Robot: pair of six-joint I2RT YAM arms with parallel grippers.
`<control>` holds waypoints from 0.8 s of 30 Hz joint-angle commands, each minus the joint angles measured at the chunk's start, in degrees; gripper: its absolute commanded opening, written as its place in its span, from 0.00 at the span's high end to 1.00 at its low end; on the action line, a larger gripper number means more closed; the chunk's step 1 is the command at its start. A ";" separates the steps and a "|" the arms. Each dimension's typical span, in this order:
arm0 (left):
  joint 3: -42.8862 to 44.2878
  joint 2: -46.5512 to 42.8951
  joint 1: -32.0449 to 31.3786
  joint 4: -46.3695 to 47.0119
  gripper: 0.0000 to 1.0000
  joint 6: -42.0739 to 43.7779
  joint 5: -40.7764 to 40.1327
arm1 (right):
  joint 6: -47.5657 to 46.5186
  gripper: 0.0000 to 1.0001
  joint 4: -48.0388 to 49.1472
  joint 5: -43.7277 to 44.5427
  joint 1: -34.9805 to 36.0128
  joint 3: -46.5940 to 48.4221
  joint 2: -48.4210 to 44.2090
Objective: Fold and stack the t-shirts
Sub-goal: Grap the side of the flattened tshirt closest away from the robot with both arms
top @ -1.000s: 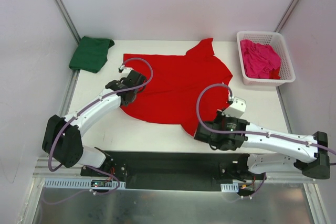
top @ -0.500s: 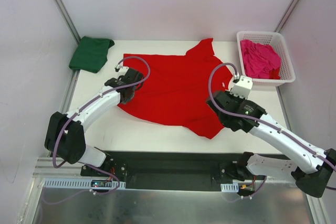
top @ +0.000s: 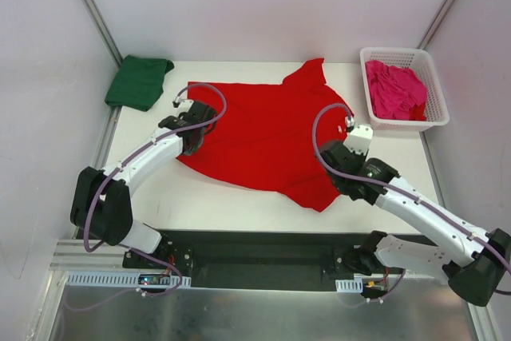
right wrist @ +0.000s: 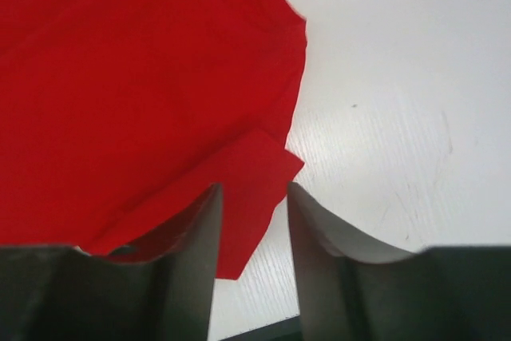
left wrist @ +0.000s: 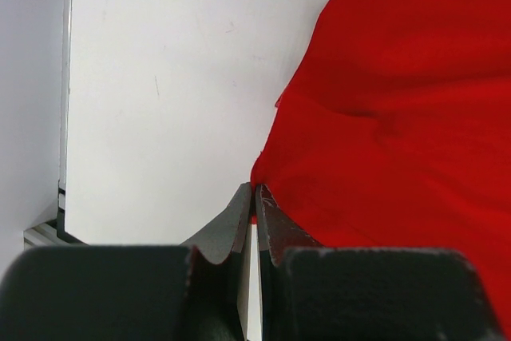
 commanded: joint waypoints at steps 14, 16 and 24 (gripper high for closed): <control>4.14 4.93 6.77 -0.90 1.00 2.75 -4.45 | 10.15 0.51 1.74 -14.49 -0.16 -19.54 -11.89; 5.02 5.55 7.83 -0.99 1.00 3.18 -4.63 | 9.89 0.51 1.39 -14.22 -0.24 -19.45 -11.98; 7.21 7.22 10.11 -0.90 1.00 4.42 -5.69 | 10.50 0.51 3.93 -16.15 -0.16 -21.47 -10.58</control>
